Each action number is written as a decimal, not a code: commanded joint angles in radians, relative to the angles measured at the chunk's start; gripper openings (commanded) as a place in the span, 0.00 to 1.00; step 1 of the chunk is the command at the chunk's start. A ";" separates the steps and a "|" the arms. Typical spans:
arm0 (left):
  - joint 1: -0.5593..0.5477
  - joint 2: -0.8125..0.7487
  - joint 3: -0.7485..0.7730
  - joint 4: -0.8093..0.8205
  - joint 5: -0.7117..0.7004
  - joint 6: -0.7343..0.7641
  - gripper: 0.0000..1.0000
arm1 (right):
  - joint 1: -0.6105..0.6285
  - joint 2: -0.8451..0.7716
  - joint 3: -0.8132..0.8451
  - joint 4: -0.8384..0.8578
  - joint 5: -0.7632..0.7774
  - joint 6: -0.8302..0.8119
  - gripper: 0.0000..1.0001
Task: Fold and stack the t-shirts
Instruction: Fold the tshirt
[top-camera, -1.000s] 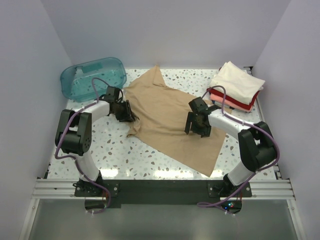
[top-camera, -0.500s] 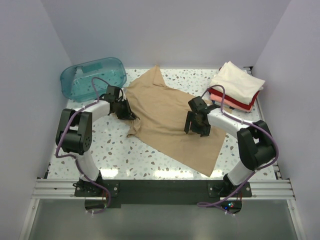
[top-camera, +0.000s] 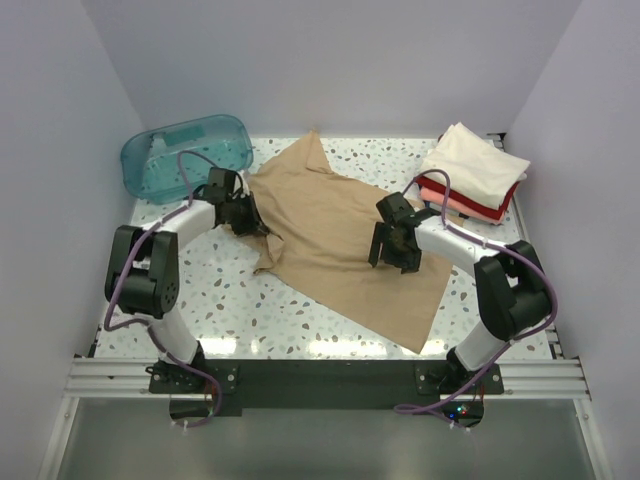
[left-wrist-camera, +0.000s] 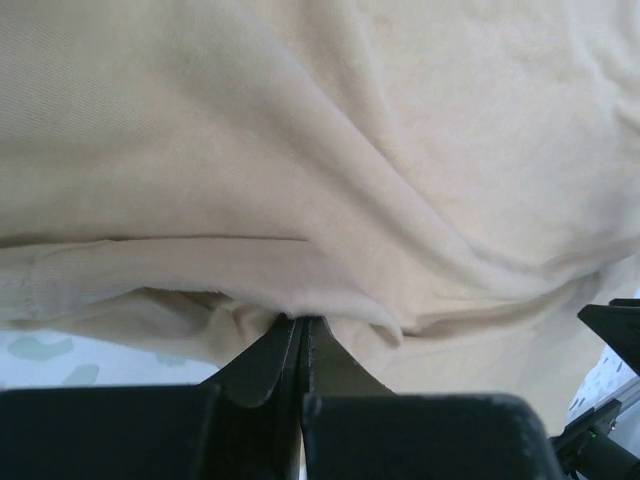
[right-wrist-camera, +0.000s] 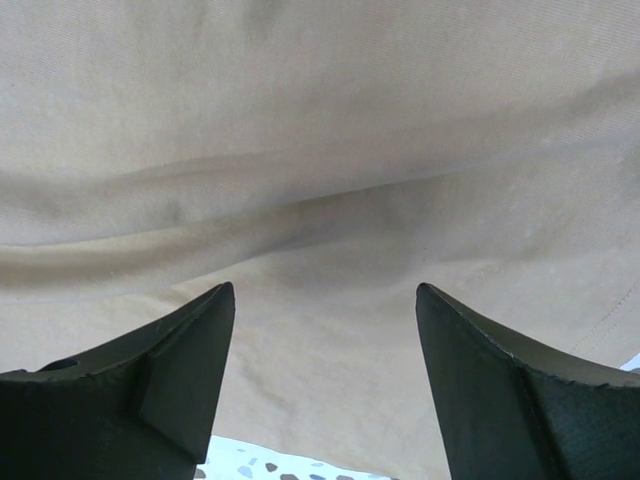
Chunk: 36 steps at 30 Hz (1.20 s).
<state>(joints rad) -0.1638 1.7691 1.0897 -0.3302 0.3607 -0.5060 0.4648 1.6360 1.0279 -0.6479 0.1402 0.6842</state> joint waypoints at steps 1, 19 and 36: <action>0.015 -0.128 -0.007 -0.021 -0.025 -0.003 0.00 | 0.002 -0.047 -0.006 -0.039 0.036 0.000 0.77; 0.127 -0.502 -0.146 -0.164 -0.215 0.015 0.00 | 0.005 -0.411 -0.247 -0.272 0.056 0.112 0.75; 0.142 -0.632 -0.205 -0.237 -0.321 0.018 0.00 | 0.020 -0.524 -0.480 -0.361 -0.080 0.167 0.54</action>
<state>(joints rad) -0.0284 1.1587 0.8852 -0.5644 0.0536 -0.5018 0.4778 1.1194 0.5808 -0.9981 0.0898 0.8249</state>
